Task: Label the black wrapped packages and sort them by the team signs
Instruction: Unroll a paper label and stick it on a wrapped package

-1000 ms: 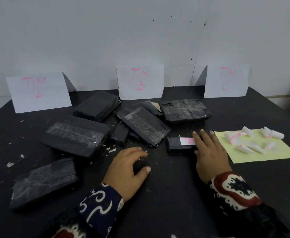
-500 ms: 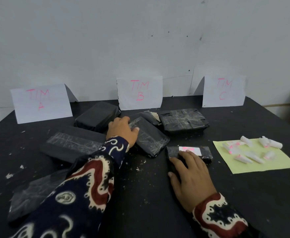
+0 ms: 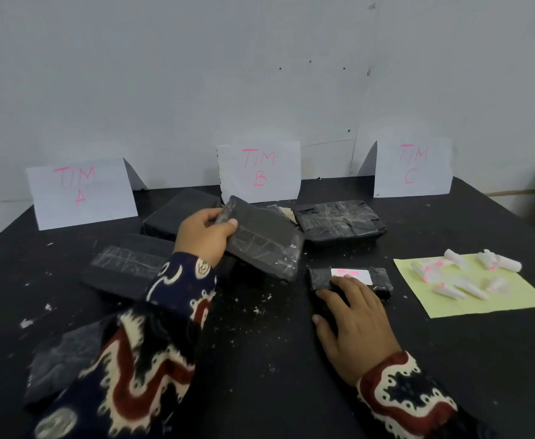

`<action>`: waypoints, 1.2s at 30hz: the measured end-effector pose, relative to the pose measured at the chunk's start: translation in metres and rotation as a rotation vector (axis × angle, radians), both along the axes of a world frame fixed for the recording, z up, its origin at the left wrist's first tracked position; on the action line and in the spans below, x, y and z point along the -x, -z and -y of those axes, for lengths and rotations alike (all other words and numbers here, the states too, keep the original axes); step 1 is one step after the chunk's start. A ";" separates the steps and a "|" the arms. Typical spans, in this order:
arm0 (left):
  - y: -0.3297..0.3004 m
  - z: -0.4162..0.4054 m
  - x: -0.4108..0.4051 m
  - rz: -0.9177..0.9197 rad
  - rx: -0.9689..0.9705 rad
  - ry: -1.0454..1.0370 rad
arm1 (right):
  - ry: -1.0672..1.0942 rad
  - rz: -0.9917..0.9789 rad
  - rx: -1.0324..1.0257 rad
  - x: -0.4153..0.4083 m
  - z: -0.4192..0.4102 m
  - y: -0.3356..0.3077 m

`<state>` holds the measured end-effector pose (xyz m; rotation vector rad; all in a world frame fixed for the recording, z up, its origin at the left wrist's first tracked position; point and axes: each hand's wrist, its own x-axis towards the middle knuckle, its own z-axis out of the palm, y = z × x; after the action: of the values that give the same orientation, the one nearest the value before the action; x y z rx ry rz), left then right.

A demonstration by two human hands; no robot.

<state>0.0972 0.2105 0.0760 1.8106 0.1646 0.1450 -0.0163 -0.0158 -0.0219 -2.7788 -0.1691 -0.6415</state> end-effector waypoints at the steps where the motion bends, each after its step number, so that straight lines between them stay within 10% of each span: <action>1: 0.001 -0.005 0.012 0.006 0.068 -0.015 | -0.011 0.017 -0.009 0.000 0.000 -0.001; 12: 0.069 -0.014 0.128 -0.074 0.029 -0.058 | -0.370 -0.015 -0.114 0.030 -0.030 -0.013; 22: 0.088 -0.026 0.138 0.215 -0.985 -0.023 | -0.388 -0.057 0.011 0.033 -0.033 -0.003; 36: 0.071 0.015 0.129 0.483 -0.897 0.040 | -0.183 0.248 -0.394 0.045 0.002 -0.018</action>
<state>-0.0321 0.1959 0.0054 2.5918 -0.3361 0.7079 -0.0614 -0.0181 -0.0044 -2.2728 -0.3079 -0.8654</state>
